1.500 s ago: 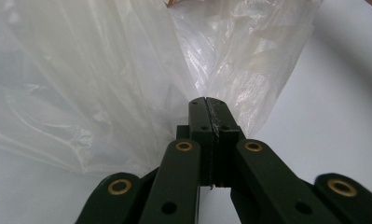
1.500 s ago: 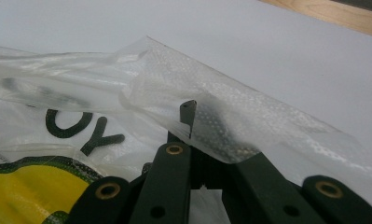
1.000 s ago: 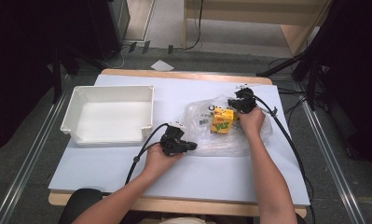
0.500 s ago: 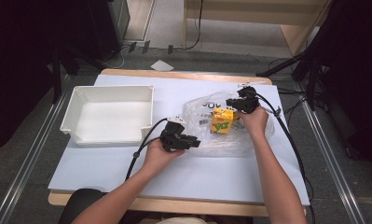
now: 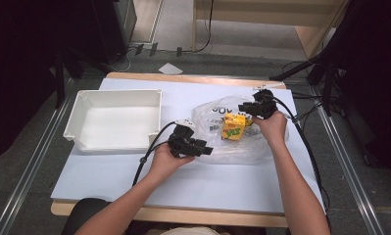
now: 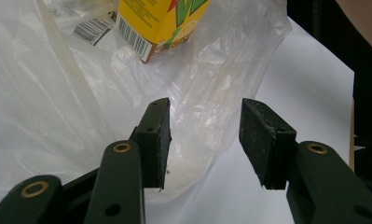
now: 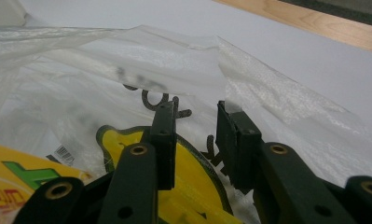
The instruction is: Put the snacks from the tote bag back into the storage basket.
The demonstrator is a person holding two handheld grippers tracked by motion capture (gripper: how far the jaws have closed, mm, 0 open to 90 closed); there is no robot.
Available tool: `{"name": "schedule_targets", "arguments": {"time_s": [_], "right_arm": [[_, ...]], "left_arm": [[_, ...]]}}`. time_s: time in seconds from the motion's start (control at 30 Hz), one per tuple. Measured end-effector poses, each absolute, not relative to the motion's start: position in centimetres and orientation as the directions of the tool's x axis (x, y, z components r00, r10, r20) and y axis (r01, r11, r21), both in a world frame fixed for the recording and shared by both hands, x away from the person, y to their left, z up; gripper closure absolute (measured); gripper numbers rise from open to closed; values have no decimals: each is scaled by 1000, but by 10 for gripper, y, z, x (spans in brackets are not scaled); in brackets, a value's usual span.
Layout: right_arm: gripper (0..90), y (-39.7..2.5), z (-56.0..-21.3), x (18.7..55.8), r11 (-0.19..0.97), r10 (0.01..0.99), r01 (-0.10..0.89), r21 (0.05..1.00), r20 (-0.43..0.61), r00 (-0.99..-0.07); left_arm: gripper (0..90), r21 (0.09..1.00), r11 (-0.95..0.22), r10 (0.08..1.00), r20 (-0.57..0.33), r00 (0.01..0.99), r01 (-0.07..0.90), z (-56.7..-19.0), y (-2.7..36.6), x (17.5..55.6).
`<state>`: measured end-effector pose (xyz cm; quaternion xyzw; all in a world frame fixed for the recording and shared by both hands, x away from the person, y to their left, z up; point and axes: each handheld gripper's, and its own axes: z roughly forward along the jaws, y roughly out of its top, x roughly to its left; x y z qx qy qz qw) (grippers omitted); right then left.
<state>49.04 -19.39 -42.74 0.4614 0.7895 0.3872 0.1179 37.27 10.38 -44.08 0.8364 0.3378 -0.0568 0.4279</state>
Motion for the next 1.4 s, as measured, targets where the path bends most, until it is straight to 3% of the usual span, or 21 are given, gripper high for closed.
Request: {"name": "schedule_targets", "arguments": {"time_s": [0.2, 0.4, 1.4], "right_arm": [[607, -194, -423, 486, 285, 808, 647, 707, 186, -559], [578, -197, -418, 480, 295, 814, 653, 698, 174, -554], [576, -215, -380, 418, 316, 779, 597, 737, 157, -607]], "left_arm": [[492, 665, -412, 515, -394, 762, 622, -440, 104, 376], [478, 662, -417, 513, -395, 763, 623, -437, 106, 377], [469, 702, -450, 480, -330, 813, 551, -394, 107, 389]]}}
